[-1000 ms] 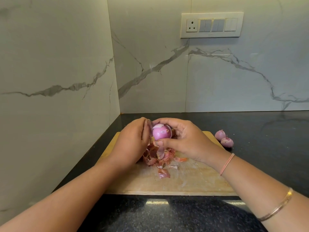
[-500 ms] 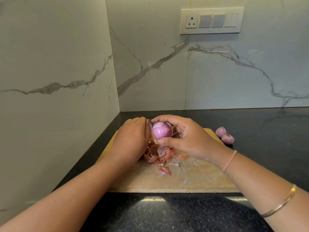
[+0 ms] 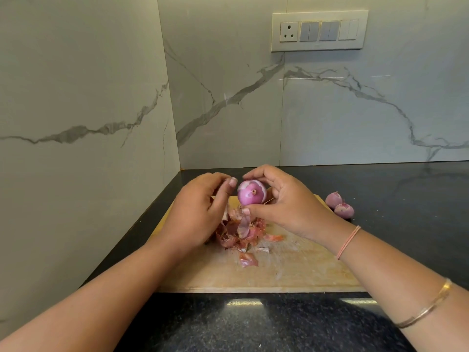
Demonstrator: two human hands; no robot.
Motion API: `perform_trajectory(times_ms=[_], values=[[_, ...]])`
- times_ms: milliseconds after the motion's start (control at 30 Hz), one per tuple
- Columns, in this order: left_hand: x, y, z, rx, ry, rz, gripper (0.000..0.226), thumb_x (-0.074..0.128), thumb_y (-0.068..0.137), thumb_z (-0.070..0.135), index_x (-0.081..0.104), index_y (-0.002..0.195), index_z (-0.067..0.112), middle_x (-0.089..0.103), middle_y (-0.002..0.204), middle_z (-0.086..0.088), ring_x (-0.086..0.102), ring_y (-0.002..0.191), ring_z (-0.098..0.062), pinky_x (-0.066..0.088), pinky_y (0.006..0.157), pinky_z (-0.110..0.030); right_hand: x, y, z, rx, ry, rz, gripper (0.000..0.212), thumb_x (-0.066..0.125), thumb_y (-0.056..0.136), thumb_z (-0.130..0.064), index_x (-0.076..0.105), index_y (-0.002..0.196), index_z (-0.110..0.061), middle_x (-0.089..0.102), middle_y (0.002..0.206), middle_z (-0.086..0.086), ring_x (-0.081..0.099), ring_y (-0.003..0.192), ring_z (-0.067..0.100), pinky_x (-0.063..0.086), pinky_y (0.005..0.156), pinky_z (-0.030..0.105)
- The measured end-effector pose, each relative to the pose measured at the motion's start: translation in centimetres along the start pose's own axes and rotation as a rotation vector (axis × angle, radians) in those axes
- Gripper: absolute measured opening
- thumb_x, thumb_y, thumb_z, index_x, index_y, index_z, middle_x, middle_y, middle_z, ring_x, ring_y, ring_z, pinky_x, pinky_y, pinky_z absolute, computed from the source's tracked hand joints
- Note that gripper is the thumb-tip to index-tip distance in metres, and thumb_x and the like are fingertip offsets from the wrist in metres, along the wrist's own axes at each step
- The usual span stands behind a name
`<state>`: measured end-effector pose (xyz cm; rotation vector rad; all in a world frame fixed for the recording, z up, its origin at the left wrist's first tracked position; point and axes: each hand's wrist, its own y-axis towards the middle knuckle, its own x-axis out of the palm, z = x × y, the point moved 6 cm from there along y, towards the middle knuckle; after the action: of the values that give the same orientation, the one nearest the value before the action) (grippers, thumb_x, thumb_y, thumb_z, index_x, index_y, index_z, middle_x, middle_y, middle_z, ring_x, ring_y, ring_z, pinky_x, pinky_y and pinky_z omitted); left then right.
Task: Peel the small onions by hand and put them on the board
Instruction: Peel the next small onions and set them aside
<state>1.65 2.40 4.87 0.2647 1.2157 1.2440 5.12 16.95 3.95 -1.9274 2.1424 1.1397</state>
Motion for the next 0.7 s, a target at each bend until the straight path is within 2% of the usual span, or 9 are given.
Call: perform_trajectory(times_ms=[67,133,267,400,533,700], values=[[0.4,0.0,0.2,0.009,0.004,-0.057,0.036,0.043,0.092,0.053,0.065,0.099,0.025,0.063,0.086,0.014,0.055,0.084,-0.002,0.047,0.068,-0.022,0.2,0.0,-0.1,-0.019,0.003,-0.009,0.049,0.076,0.074,-0.009,0.056,0.107,-0.039,0.063,0.112,-0.007,0.063,0.101,0.015,0.056,0.085,0.035],[0.7,-0.1,0.2,0.021,0.035,-0.093,0.043,0.04,0.09,0.059,0.065,0.099,0.024,0.062,0.086,0.013,0.055,0.083,-0.003,0.047,0.067,-0.023,0.3,-0.1,-0.2,-0.029,0.008,-0.015,0.051,0.073,0.074,-0.008,0.057,0.108,-0.042,0.064,0.11,-0.007,0.064,0.099,0.015,0.056,0.085,0.038],[0.8,0.0,0.2,0.063,0.031,-0.102,0.041,0.035,0.091,0.052,0.061,0.095,0.021,0.06,0.084,0.01,0.052,0.082,-0.007,0.043,0.069,-0.025,0.4,-0.1,-0.1,-0.019,0.031,-0.022,0.051,0.078,0.069,-0.016,0.059,0.11,-0.039,0.064,0.109,-0.008,0.064,0.1,0.015,0.056,0.086,0.039],[1.0,-0.1,0.5,0.143,0.156,-0.136,0.05,0.025,0.091,0.052,0.059,0.09,0.015,0.056,0.079,0.005,0.047,0.075,-0.01,0.039,0.066,-0.023,0.5,-0.1,-0.1,-0.02,0.005,-0.026,0.05,0.081,0.07,-0.014,0.061,0.112,-0.032,0.065,0.107,-0.008,0.064,0.098,0.011,0.056,0.086,0.034],[0.7,0.0,1.1,0.224,0.271,-0.107,0.047,0.028,0.093,0.043,0.059,0.085,0.01,0.056,0.075,0.001,0.046,0.069,-0.016,0.035,0.063,-0.028,0.4,-0.3,-0.4,-0.029,-0.017,-0.035,0.048,0.081,0.071,-0.014,0.061,0.111,-0.032,0.066,0.107,-0.009,0.064,0.099,0.01,0.056,0.086,0.031],[0.6,0.0,1.1,0.246,0.313,-0.098,0.046,0.029,0.092,0.043,0.061,0.084,0.011,0.055,0.072,0.002,0.046,0.066,-0.015,0.038,0.057,-0.028,0.4,-0.4,-0.7,-0.032,-0.049,-0.061,0.049,0.081,0.072,-0.015,0.06,0.113,-0.033,0.066,0.107,-0.01,0.064,0.099,0.009,0.055,0.086,0.029]])
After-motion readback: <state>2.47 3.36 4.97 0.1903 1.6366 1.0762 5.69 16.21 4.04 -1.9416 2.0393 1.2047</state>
